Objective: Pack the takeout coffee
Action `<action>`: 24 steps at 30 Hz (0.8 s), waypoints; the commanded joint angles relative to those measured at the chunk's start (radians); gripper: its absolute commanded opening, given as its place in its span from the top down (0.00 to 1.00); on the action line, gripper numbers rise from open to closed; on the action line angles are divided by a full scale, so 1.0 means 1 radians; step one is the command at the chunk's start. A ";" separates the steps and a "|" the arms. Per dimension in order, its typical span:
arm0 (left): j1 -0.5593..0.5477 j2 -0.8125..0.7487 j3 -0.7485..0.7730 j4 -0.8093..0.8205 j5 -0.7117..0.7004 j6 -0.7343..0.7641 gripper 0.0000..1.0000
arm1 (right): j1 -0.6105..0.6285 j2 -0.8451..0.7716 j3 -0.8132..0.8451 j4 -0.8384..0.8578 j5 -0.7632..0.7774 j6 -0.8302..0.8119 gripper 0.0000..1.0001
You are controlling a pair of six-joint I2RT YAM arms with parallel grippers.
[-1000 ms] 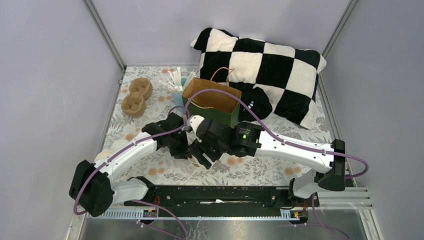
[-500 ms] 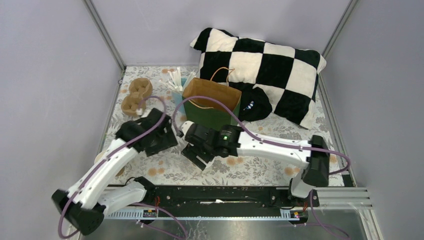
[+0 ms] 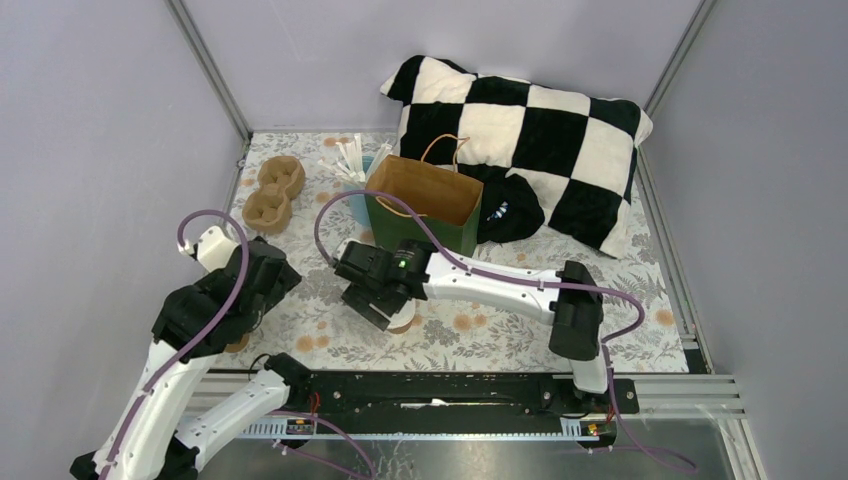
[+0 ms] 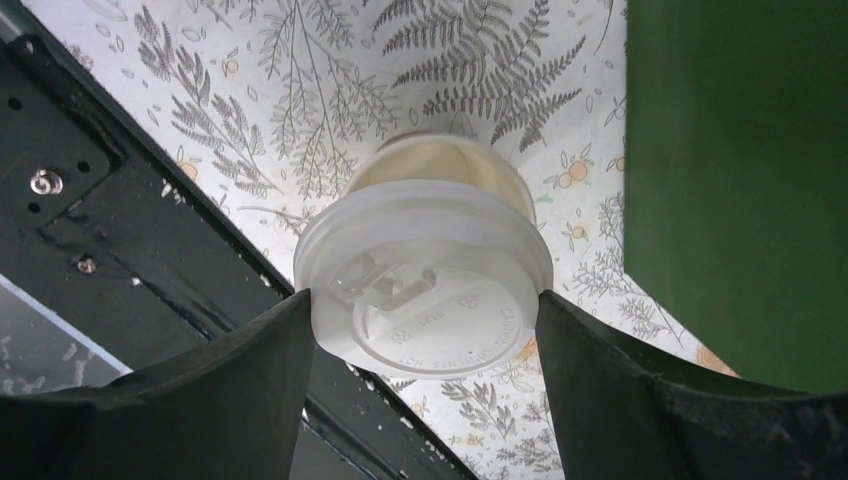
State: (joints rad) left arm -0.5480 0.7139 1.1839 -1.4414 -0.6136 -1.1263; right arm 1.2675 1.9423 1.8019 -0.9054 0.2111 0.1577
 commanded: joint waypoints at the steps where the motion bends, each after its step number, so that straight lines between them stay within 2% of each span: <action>1: 0.003 -0.025 0.044 0.016 -0.089 0.005 0.20 | -0.030 0.047 0.091 -0.082 -0.008 -0.013 0.19; 8: 0.003 -0.017 0.037 0.030 -0.100 0.030 0.20 | -0.049 0.125 0.194 -0.184 -0.038 -0.012 0.17; 24: 0.004 0.022 0.054 0.076 -0.112 0.093 0.18 | -0.050 0.199 0.272 -0.221 -0.072 -0.058 0.14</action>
State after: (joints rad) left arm -0.5480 0.7284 1.1931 -1.3937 -0.6941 -1.0615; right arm 1.2209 2.1304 2.0228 -1.0962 0.1642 0.1238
